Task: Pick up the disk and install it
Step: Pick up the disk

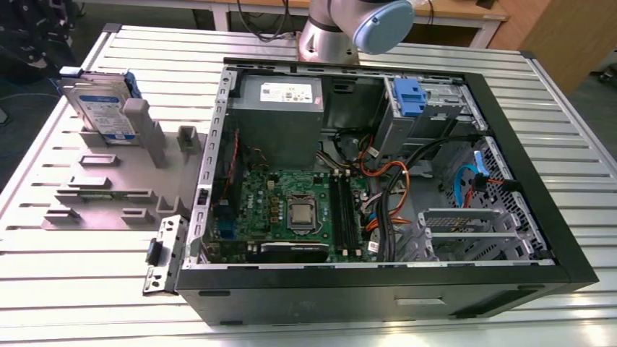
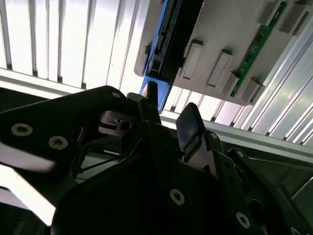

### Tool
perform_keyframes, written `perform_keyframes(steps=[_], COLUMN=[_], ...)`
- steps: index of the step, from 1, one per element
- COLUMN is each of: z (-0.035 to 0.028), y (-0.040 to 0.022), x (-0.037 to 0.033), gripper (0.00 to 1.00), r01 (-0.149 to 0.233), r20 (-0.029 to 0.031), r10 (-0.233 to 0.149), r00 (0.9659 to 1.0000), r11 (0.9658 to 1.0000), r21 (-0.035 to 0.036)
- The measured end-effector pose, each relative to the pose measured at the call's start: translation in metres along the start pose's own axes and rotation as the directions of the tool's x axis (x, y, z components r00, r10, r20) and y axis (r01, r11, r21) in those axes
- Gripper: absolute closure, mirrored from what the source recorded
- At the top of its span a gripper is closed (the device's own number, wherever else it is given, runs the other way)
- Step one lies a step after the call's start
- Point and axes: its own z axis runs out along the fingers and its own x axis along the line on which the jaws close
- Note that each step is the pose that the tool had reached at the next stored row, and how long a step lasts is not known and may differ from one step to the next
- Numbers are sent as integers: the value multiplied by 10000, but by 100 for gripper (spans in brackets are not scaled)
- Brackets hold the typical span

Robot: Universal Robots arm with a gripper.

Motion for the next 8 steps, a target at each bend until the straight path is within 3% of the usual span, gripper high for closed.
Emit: perform_keyframes(steps=[2,3,8], z=[7,10,29], y=[0,0,2], x=[-1,-1,-9], gripper=[57,51,51], r01=[189,307,867], r20=[-4,-7,-22], r10=[-189,-307,-867], r00=[9998,9995,9962], r11=[9998,9995,9962], r21=[7,8,6])
